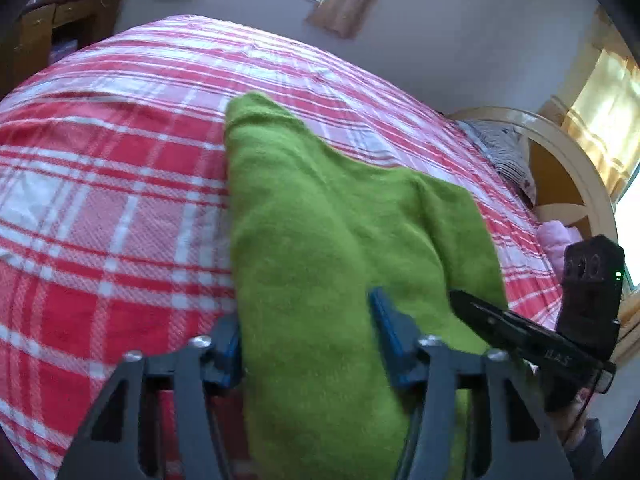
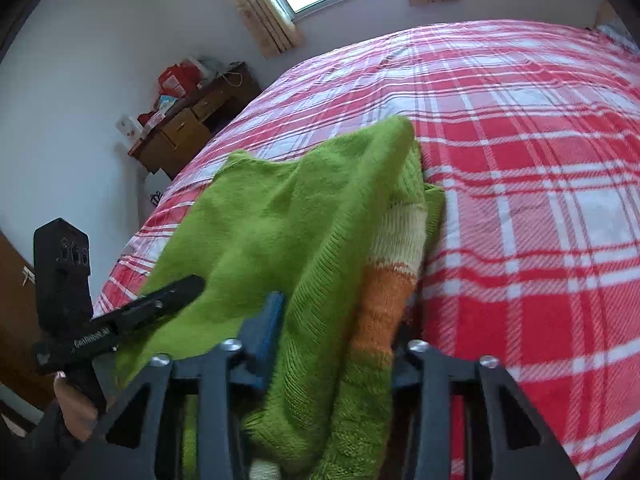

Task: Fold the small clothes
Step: 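Grasp the folded sweater bundle with the right gripper, then grasp the bundle with the left gripper while the right gripper holds it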

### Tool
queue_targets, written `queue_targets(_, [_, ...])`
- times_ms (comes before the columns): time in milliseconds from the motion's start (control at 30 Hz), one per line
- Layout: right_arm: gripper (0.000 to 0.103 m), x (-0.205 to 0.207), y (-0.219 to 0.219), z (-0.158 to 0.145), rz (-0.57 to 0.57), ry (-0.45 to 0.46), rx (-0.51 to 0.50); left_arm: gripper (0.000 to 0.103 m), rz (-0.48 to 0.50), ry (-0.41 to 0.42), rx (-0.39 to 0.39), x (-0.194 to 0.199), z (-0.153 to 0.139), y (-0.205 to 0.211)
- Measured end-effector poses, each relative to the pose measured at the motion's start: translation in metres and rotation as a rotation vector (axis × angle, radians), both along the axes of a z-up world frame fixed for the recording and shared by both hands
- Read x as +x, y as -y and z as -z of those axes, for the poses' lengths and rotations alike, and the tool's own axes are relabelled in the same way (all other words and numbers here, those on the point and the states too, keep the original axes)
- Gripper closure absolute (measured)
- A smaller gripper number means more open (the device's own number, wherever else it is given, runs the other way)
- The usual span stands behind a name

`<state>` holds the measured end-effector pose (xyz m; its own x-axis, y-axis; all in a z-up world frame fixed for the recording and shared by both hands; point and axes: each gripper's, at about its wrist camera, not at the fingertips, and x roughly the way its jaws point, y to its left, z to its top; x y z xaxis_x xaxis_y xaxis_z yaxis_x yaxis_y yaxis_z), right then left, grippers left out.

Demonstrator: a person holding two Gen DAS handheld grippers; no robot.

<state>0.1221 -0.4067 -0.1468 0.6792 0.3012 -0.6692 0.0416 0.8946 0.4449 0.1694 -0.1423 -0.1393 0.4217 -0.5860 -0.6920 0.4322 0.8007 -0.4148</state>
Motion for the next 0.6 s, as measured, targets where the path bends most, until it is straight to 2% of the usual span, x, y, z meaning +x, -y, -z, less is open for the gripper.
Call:
queue_targets(133, [0.071, -0.021, 0.006, -0.003, 0.039, -0.02, 0.143, 0.055, 0.015, -0.032, 0.026, -0.009, -0.008, -0.002])
queue_targets(200, [0.072, -0.041, 0.005, -0.006, 0.032, -0.032, 0.179, 0.056, 0.049, -0.059, 0.035, -0.022, -0.012, -0.006])
queue_targets(400, [0.072, -0.112, -0.012, -0.009, -0.034, -0.085, 0.194, 0.056, 0.131, -0.111, 0.083, -0.096, -0.017, -0.025])
queue_targets(500, [0.072, -0.151, -0.026, -0.01, -0.07, -0.103, 0.169, 0.056, 0.149, -0.137, 0.105, -0.129, -0.019, -0.031])
queue_targets(600, [0.072, -0.178, -0.039, -0.011, -0.062, -0.094, 0.11, 0.048, 0.154, -0.127, 0.152, -0.146, -0.021, -0.031])
